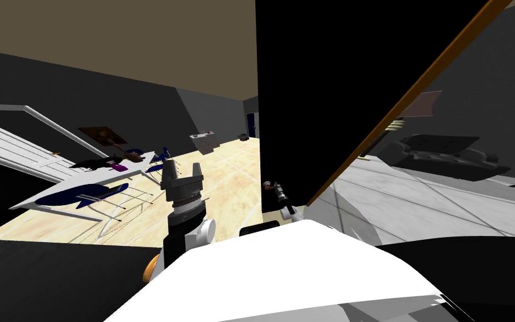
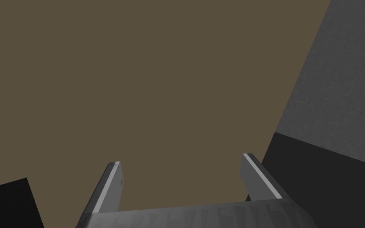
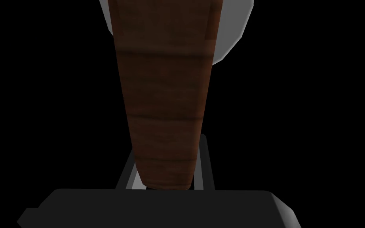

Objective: Push the door open

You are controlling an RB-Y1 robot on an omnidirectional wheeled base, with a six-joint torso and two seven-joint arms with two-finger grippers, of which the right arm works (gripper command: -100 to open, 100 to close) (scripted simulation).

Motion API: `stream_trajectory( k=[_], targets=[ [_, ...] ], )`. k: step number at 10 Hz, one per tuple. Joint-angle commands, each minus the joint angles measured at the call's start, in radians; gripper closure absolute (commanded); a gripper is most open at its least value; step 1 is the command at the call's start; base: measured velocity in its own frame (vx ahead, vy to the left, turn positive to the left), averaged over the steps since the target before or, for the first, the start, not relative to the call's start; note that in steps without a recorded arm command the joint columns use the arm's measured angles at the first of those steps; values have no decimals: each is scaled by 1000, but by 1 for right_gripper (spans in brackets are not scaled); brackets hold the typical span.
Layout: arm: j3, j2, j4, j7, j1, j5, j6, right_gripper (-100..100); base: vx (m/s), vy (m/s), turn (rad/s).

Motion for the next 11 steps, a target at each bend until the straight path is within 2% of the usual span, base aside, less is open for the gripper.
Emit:
stream_trajectory(
  k=[1, 5, 7, 8, 10, 11],
  targets=[
    [-30, -8, 3, 20, -9, -13, -9, 100, 197, 75, -141],
    [-71, 16, 1, 61, -9, -31, -10, 100, 208, 82, -132],
    [-71, 16, 1, 61, -9, -31, -10, 100, 90, 41, -27],
    [-88, 32, 0, 78, -9, -39, -10, 100, 120, 46, -141],
    [-103, 50, -1, 93, -8, -46, -11, 100, 203, 122, -153],
    [-103, 50, -1, 93, -8, -46, -11, 100, 114, 67, -50]
  ],
)
